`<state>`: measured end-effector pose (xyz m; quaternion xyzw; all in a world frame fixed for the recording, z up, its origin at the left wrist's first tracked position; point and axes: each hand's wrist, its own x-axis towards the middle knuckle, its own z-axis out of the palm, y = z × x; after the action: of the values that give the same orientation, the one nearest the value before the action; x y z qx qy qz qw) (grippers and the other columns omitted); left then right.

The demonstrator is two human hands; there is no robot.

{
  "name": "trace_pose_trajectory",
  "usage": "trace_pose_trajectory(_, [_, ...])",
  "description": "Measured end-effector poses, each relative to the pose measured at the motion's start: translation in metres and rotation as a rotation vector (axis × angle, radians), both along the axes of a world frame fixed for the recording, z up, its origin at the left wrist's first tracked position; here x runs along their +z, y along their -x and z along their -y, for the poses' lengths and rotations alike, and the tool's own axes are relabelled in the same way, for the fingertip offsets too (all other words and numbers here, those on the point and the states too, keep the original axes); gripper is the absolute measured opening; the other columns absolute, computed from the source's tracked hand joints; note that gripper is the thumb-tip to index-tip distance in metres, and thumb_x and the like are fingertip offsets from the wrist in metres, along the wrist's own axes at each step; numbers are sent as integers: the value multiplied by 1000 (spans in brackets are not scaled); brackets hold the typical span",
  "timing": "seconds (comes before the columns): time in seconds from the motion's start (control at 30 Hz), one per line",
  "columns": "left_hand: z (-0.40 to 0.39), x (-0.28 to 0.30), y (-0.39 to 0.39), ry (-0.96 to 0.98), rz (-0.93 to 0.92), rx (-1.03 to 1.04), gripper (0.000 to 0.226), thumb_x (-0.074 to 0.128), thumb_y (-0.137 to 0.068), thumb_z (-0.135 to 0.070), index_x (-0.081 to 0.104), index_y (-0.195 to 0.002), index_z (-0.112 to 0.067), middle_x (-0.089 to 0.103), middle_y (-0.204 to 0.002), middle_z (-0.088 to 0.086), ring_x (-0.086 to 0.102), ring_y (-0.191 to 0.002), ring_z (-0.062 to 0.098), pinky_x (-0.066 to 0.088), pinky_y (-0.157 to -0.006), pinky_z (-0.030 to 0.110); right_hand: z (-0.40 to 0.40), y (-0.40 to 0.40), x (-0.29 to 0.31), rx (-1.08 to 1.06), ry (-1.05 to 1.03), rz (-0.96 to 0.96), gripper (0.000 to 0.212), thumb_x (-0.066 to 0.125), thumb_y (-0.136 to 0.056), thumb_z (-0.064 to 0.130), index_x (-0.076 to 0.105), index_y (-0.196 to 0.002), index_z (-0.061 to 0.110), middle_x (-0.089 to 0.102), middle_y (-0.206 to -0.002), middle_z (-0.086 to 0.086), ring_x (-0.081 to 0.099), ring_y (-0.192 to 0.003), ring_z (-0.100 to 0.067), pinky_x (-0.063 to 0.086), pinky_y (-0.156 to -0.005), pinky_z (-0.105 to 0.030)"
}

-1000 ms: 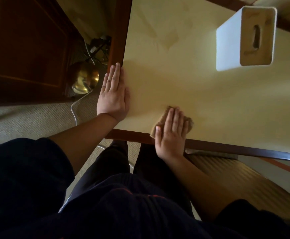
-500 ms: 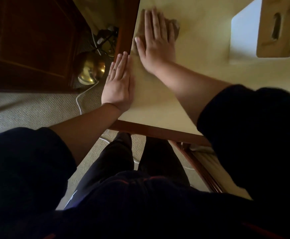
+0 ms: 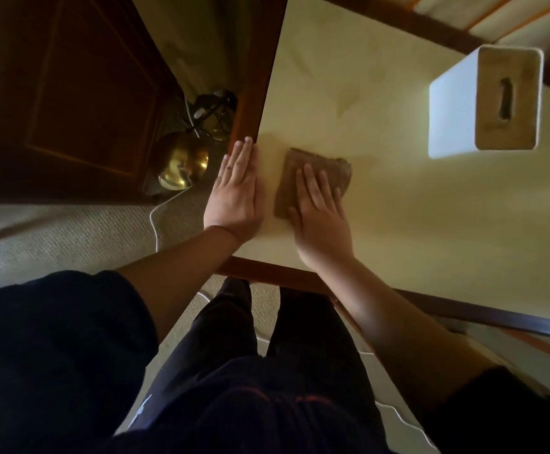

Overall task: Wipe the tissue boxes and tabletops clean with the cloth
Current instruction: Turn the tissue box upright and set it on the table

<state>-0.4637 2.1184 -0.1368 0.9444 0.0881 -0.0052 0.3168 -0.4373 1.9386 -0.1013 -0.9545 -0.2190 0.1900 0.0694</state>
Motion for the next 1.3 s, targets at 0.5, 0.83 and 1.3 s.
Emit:
trace_pose_trajectory(0.5, [-3,-3,1,72,69,21,55,36,-107,-19,33,-158,2,26,-169,15,18,-159,25,16,-130,43,-117,-175,-12,147,-5,88,64,16,-111,46,0,-170,26,-4,-178,1,-5,-164,-24,-6,-129,-43])
trace_pose_trajectory(0.83, [-9,10,-6,57,39,1,53,39,-105,-24,44,-154,-4,40,-161,14,25,-156,31,20,-128,52,-41,-95,-16,35,8,69,65,23,-111,44,8,-170,22,4,-178,-2,0,-164,-25,7,-132,-49])
trace_pose_trajectory(1.3, [-26,-10,-57,-186,60,-292,71,44,-102,-30,21,-162,1,16,-171,17,11,-160,29,13,-130,45,-145,-280,-22,35,41,117,67,18,-108,47,-1,-169,26,-5,-178,0,-6,-163,-27,-3,-132,-49])
